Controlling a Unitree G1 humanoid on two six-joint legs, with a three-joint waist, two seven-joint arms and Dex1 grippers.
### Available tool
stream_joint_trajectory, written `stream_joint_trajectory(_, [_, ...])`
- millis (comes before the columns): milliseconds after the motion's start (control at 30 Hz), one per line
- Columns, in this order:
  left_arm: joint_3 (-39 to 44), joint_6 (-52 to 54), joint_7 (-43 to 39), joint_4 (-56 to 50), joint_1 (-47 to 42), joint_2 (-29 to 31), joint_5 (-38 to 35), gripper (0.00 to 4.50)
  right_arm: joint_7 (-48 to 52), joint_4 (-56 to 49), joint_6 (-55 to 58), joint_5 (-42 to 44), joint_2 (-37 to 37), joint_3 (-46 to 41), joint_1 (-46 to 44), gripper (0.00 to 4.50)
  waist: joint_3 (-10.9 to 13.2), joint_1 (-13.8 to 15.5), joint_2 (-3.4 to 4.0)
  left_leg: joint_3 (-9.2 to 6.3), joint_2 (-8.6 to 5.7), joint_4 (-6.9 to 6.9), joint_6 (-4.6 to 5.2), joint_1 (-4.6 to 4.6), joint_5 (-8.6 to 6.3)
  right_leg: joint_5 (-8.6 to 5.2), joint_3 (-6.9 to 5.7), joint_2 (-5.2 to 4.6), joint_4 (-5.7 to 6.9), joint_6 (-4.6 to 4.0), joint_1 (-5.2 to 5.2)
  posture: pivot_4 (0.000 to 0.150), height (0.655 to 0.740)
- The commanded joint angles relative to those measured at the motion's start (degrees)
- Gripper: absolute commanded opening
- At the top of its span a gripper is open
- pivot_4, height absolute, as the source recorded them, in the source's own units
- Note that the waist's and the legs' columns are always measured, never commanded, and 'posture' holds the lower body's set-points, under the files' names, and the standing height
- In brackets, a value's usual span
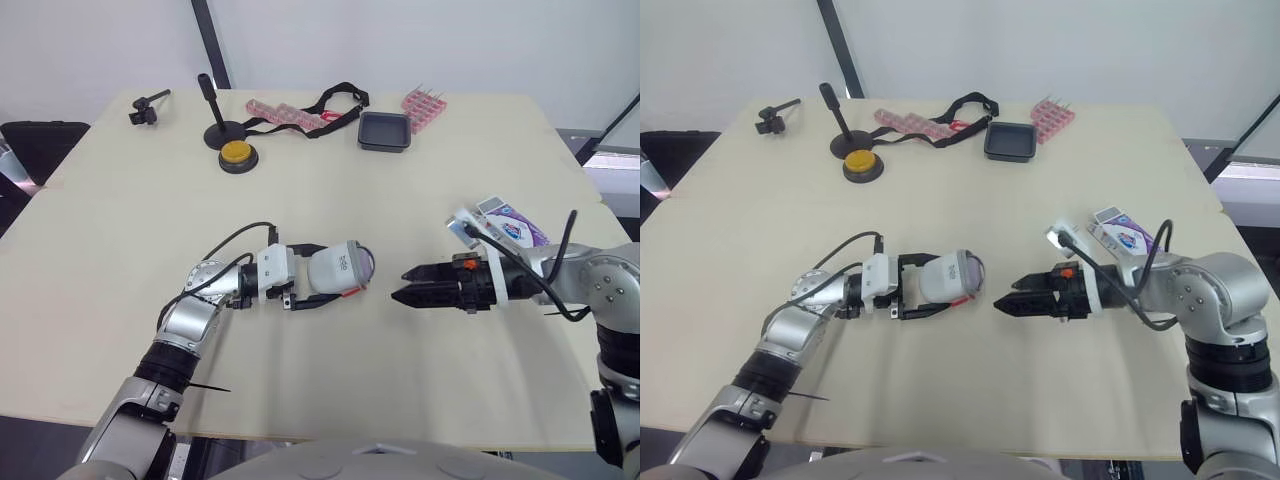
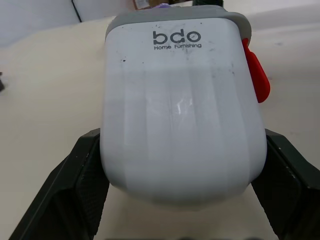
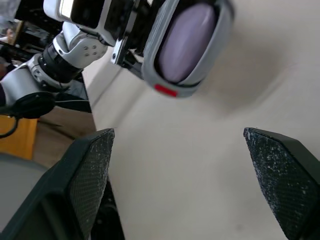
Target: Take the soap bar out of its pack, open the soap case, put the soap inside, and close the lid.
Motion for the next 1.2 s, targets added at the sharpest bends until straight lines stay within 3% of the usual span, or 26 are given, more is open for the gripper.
stream_joint_trajectory(33, [-0.43,-3.62,-1.25,-0.67,-1.07,0.33,0.34,3.45,-4.85,3.02,0.46,4.69,2.28,-1.58,-2.84,4.48,0.0,-0.07,0.0,0.0,0.0,0.0,0.0,-0.01,0.0,0.0,0.01,0.0,0.0,0.0,0.0,0.15,0.7291])
stream_joint_trajectory(500, [-2.07,-8.87,-2.91,2.8,-3.49,0.67,2.17,3.45,-23.58,11.53,0.46,20.75,9.22,0.26,-6.55,4.48,0.0,-0.25,0.0,0.0,-0.01,-0.26,-0.23,0.02,0.12,0.14,-0.04,0.04,-0.06,0.24,0.0,0.15,0.7291])
stream_joint_trajectory(833, [-1.93,-9.52,-0.98,2.5,-3.6,0.06,3.43,3.45,-34.3,13.11,0.46,25.99,11.33,0.31,-3.89,4.48,0.0,-0.09,-0.01,-0.01,-0.02,-0.33,-0.26,0.0,0.14,0.14,-0.07,0.04,-0.12,0.25,0.01,0.15,0.7291])
stream_joint_trajectory(1200, [-2.23,-9.54,-1.56,3.38,-3.57,0.71,3.65,3.45,-38.3,13.87,0.04,29.11,10.66,-0.88,-3.99,4.48,0.0,-0.27,0.0,-0.01,-0.02,-0.39,-0.32,0.01,0.17,0.15,-0.07,0.06,-0.13,0.26,0.01,0.15,0.7291])
